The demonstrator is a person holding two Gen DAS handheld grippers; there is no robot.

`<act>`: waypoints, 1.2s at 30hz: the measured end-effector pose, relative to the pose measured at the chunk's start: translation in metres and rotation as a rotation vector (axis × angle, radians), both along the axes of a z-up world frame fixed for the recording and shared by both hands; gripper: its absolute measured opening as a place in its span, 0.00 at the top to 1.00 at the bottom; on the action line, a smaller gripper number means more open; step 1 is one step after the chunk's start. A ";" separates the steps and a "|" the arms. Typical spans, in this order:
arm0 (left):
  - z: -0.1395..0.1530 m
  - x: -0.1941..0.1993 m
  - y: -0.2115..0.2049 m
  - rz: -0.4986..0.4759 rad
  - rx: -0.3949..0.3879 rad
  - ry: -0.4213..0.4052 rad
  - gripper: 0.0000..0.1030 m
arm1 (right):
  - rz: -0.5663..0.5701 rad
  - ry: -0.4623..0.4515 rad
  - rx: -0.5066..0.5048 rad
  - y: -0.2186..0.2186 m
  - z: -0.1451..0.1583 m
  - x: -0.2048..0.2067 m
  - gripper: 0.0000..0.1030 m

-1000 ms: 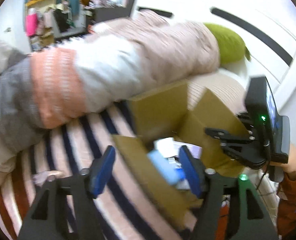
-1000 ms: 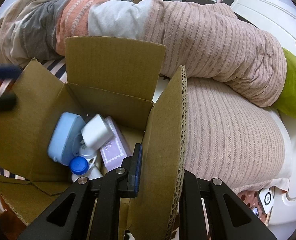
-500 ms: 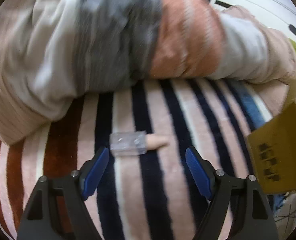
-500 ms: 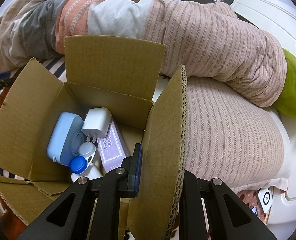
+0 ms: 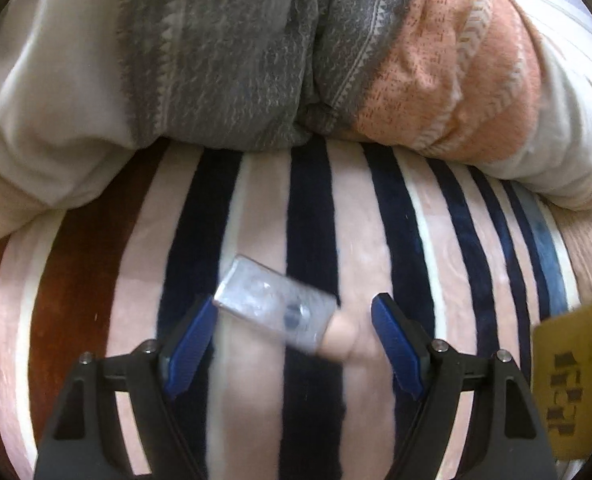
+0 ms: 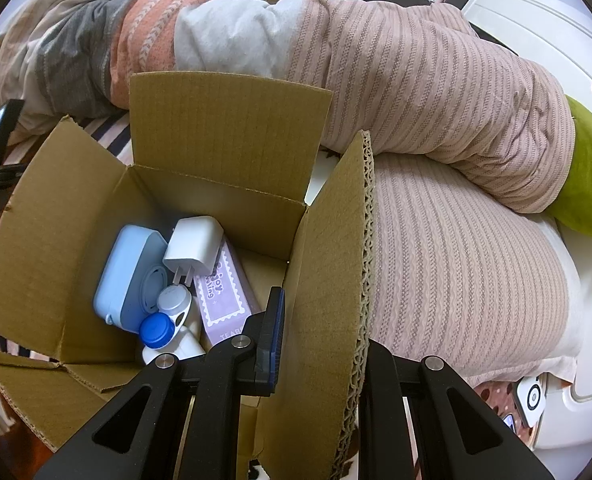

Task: Organize rigid objects
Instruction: 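Move the left tool to the clear bottle and grasp it, then carry the clear bottle into the box and open the left tool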

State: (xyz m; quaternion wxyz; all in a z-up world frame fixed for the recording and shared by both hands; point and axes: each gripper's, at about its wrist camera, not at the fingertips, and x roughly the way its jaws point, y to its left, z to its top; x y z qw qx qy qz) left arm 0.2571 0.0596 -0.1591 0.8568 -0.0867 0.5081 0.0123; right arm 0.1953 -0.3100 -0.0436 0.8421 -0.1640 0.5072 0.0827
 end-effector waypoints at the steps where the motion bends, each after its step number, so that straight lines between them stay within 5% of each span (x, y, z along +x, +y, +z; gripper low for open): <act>1: 0.000 0.002 -0.003 0.002 0.012 -0.004 0.35 | 0.000 0.001 0.000 0.000 0.000 0.000 0.89; 2: -0.001 0.004 -0.005 0.001 0.024 -0.002 0.50 | 0.000 0.002 0.001 0.000 0.000 0.000 0.89; 3: -0.003 0.005 -0.008 -0.014 0.023 0.005 0.52 | 0.001 0.003 0.001 0.000 0.000 0.000 0.89; 8: -0.003 -0.008 -0.039 -0.138 0.081 -0.019 0.52 | 0.002 0.001 0.004 -0.001 0.000 0.001 0.89; 14: -0.001 -0.043 -0.078 -0.410 0.036 -0.042 0.52 | 0.003 -0.003 0.005 -0.001 0.001 -0.001 0.89; 20: 0.014 -0.070 -0.101 -0.468 0.016 -0.074 0.52 | 0.004 -0.003 0.002 0.000 0.001 -0.002 0.89; 32: 0.152 -0.097 -0.092 -0.500 -0.005 -0.297 0.52 | 0.003 -0.005 0.002 -0.001 0.002 -0.002 0.89; 36: 0.195 -0.113 -0.117 -0.560 -0.054 -0.358 0.52 | 0.004 -0.006 0.002 -0.001 0.003 -0.002 0.89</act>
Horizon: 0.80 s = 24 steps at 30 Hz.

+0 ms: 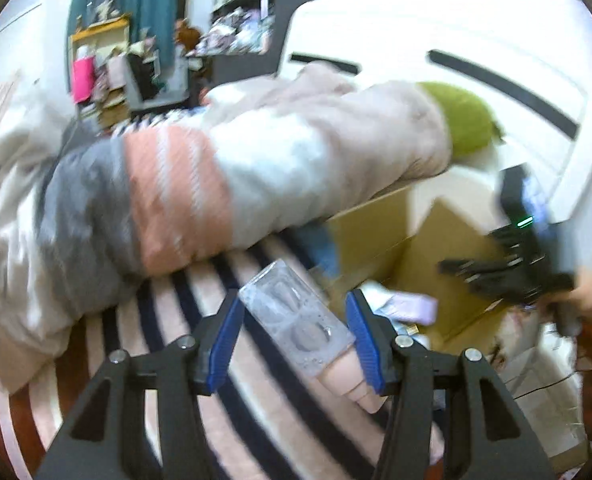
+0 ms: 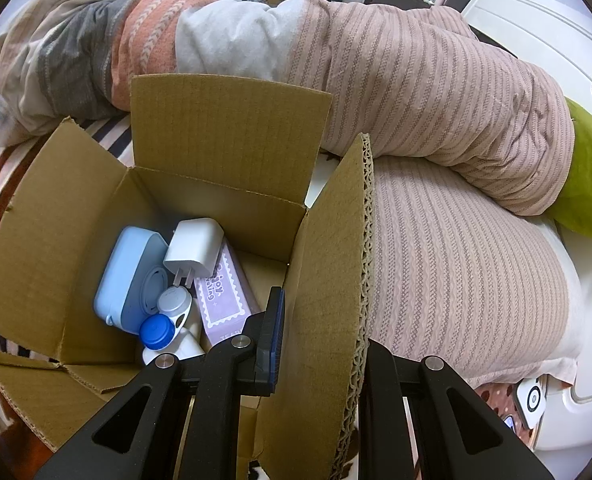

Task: Organize rigid objects
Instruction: 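Carry the clear bottle into the box and open the left tool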

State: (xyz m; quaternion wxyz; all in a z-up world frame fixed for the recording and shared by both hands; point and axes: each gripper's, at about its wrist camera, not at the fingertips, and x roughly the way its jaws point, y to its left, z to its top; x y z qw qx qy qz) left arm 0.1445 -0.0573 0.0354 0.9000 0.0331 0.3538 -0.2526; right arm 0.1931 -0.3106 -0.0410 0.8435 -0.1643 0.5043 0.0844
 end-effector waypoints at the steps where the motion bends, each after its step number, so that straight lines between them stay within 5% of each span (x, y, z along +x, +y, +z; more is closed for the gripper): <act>1: 0.005 0.001 -0.008 -0.022 -0.006 -0.003 0.52 | 0.000 0.000 0.000 0.000 0.000 0.000 0.89; 14: -0.032 0.025 -0.117 -0.136 0.051 0.168 0.52 | -0.002 -0.003 0.002 0.001 0.002 0.001 0.89; 24: -0.051 0.028 -0.129 -0.138 0.061 0.196 0.47 | -0.002 -0.003 0.004 0.002 0.002 0.001 0.89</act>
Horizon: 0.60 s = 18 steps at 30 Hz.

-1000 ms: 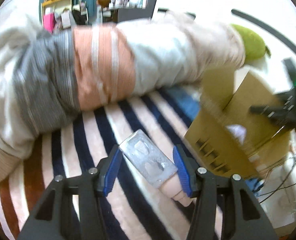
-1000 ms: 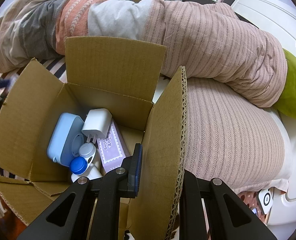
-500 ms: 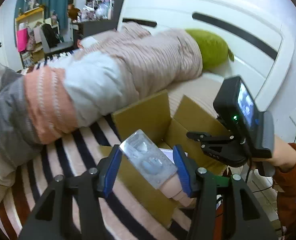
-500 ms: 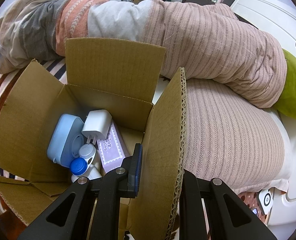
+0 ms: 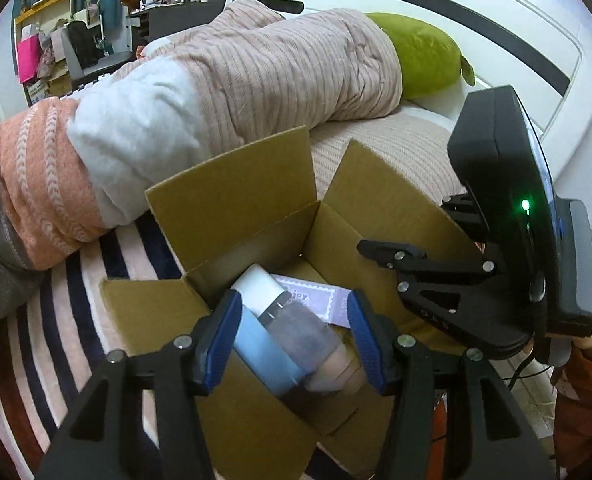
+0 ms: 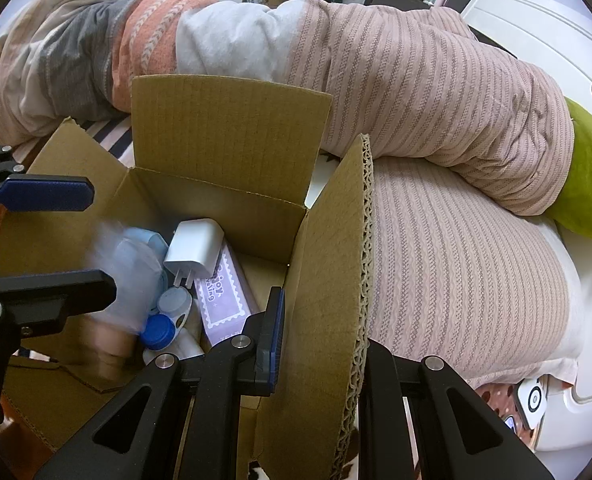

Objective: Organize rigid objects

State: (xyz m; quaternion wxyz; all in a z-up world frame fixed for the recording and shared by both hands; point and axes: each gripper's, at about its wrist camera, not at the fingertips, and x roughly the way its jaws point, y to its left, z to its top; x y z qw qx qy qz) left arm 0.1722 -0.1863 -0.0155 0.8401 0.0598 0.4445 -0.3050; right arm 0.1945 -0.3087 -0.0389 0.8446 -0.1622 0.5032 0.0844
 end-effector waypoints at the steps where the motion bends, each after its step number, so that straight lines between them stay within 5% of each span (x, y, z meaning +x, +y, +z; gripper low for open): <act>1: 0.001 -0.002 0.002 0.002 0.000 -0.005 0.44 | -0.001 0.000 -0.001 0.000 0.000 0.000 0.88; 3: 0.007 -0.007 0.008 0.016 -0.004 -0.033 0.29 | -0.001 0.001 0.001 0.000 0.000 0.000 0.88; 9: 0.032 -0.032 0.035 0.058 -0.030 -0.133 0.09 | -0.002 0.003 0.026 -0.001 0.002 -0.001 0.83; 13: 0.047 -0.052 0.059 0.111 -0.050 -0.189 0.01 | 0.005 -0.026 0.062 -0.003 0.013 -0.009 0.52; 18: 0.061 -0.076 0.094 0.208 -0.065 -0.238 0.01 | 0.014 -0.119 0.111 -0.003 0.041 -0.032 0.39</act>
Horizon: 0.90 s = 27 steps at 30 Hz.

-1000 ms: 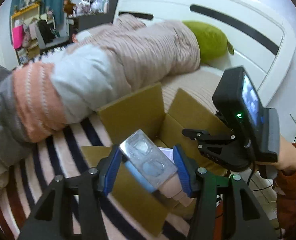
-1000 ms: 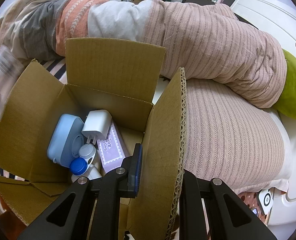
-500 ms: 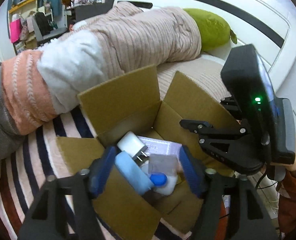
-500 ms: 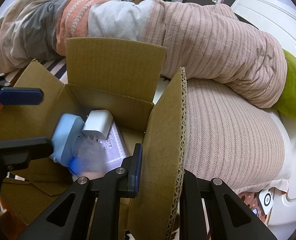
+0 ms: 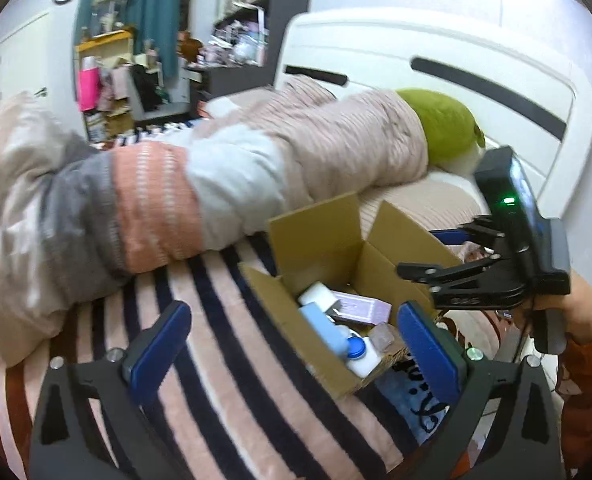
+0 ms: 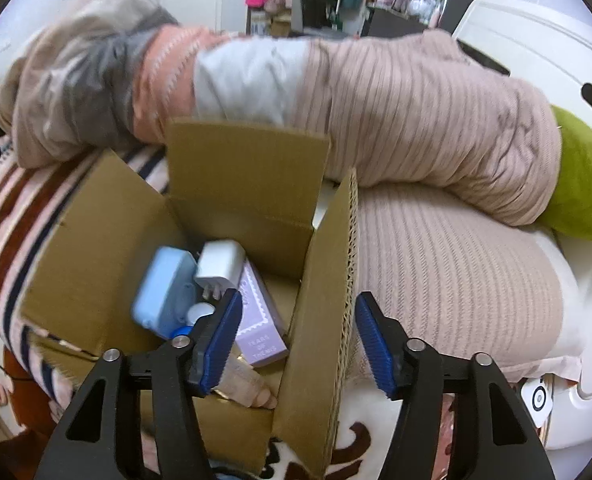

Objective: Organize rigid objects

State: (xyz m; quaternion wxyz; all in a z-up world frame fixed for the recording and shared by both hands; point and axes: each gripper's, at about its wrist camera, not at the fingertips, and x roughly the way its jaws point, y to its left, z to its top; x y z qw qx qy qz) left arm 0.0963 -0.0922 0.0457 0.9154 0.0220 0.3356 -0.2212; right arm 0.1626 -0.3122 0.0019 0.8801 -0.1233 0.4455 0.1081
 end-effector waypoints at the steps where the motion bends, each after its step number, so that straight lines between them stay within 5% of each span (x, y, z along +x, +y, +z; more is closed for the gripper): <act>1: 0.002 -0.004 0.006 0.020 -0.007 -0.006 0.01 | -0.002 -0.021 0.018 0.000 0.006 -0.006 0.35; 8: 0.002 -0.041 0.044 0.174 0.016 -0.071 0.01 | 0.052 -0.181 0.218 0.009 0.043 -0.058 0.00; 18: -0.009 -0.071 0.096 0.299 -0.064 -0.071 0.01 | 0.238 -0.335 0.170 0.051 0.038 -0.114 0.00; 27: -0.015 -0.078 0.105 0.338 -0.056 -0.062 0.01 | 0.292 -0.330 0.185 0.069 0.032 -0.128 0.00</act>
